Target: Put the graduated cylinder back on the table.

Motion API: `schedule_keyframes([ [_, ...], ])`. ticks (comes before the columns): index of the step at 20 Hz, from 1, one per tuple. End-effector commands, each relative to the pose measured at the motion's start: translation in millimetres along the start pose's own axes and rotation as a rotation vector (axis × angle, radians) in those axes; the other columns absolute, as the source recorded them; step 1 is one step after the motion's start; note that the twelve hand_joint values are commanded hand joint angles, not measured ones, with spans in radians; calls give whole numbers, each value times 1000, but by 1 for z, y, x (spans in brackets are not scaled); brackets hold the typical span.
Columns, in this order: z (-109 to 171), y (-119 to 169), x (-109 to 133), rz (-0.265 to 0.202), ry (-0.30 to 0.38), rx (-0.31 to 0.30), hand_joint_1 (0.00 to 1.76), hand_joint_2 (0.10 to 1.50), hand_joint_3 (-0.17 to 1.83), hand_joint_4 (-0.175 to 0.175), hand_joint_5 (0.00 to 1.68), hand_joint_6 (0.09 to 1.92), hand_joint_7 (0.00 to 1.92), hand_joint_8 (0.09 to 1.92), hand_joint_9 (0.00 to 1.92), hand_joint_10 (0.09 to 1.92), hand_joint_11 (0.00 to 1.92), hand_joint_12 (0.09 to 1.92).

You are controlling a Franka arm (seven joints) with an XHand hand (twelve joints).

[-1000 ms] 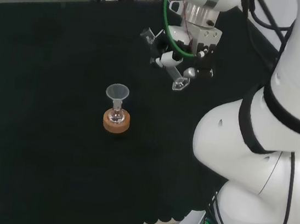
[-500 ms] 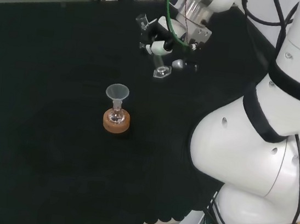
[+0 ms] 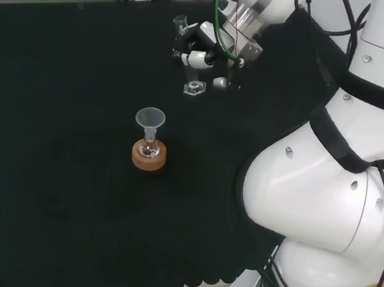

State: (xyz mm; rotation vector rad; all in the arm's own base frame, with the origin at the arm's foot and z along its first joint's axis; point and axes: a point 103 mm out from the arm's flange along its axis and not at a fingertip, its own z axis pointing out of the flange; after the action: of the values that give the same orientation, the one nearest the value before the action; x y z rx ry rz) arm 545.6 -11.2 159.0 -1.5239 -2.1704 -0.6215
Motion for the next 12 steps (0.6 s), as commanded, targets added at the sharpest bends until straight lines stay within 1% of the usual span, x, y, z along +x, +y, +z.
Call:
schedule_keyframes([
  [1, 16, 30, -22, -39, 80, -39, 1260, 1108, 2, -175, 984, 1000, 1006, 986, 1418, 87, 1241, 742],
  [6, 27, 45, -37, -51, 117, -49, 1259, 1109, 2, -175, 982, 1004, 1003, 990, 1414, 87, 1235, 743],
  [12, 43, 54, -55, -46, 141, -60, 1258, 1112, 2, -175, 975, 1014, 995, 1002, 1405, 87, 1227, 747],
])
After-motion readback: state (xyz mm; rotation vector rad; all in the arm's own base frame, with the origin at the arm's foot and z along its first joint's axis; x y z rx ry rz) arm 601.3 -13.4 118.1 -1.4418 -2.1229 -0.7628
